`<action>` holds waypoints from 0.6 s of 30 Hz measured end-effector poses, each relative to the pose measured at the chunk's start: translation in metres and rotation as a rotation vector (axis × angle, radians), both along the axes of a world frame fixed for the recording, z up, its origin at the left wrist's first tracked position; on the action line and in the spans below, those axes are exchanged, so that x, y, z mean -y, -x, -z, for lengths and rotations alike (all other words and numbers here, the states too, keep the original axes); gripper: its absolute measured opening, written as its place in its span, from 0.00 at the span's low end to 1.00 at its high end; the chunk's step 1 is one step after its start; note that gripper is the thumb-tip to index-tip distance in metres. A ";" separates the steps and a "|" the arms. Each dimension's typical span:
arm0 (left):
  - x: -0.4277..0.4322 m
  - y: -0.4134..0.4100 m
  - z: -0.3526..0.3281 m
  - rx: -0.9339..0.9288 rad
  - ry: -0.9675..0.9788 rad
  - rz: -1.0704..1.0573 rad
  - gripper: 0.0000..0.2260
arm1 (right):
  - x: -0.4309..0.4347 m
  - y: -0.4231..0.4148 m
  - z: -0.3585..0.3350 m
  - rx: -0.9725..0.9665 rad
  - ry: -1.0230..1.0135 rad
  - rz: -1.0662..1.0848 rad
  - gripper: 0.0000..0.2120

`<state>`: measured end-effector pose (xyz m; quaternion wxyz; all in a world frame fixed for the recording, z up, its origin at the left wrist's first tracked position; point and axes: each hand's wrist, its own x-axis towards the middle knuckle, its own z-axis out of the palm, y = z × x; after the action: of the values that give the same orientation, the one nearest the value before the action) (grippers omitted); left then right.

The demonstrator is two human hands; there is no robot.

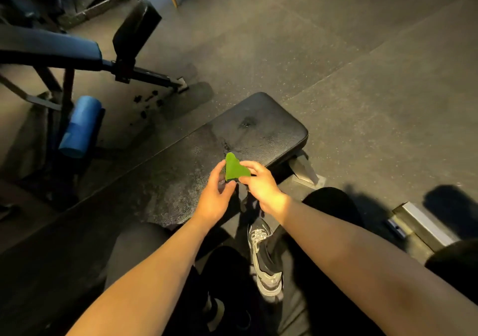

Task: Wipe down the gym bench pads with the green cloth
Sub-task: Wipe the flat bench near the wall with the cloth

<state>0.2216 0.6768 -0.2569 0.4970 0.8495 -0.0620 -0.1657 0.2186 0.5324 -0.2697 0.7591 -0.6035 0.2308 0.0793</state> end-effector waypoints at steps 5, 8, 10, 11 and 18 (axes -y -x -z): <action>0.017 0.006 -0.005 -0.010 0.048 -0.183 0.12 | -0.001 0.018 -0.014 0.060 0.006 -0.025 0.27; 0.022 0.013 -0.009 -0.126 0.203 -0.347 0.07 | -0.003 0.024 -0.024 0.072 0.068 0.037 0.28; 0.024 0.016 -0.016 -0.205 0.340 -0.335 0.09 | 0.000 0.027 -0.028 0.031 0.093 0.115 0.30; 0.023 0.019 -0.020 -0.225 0.389 -0.321 0.11 | 0.002 0.030 -0.032 0.014 0.070 0.138 0.31; 0.022 0.028 -0.039 -0.348 0.587 -0.458 0.18 | -0.009 0.040 -0.045 -0.044 -0.324 0.132 0.24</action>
<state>0.1938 0.6547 -0.2183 0.7454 0.6228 0.1688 -0.1672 0.1786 0.5418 -0.2251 0.8446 -0.4551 0.2709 0.0785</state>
